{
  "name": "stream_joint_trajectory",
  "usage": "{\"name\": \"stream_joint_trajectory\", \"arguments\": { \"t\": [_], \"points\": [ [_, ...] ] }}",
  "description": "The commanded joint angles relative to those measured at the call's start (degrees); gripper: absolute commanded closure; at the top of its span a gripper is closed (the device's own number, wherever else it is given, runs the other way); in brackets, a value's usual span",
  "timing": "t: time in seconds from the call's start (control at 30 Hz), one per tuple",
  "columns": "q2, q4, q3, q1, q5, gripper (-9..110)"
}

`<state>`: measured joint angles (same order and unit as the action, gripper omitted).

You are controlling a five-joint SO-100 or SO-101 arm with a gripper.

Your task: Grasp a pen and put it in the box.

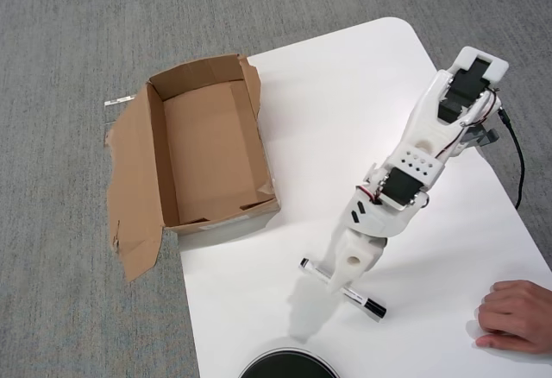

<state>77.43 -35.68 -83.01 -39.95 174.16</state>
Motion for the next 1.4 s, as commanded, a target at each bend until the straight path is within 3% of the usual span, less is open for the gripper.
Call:
{"name": "stream_joint_trajectory", "arguments": {
  "t": [0.0, 1.37],
  "points": [
    [2.8, 0.6, 1.0, 4.2, 0.1, 74],
    [-20.7, 1.0, 6.0, 3.3, 0.2, 74]
  ]
}}
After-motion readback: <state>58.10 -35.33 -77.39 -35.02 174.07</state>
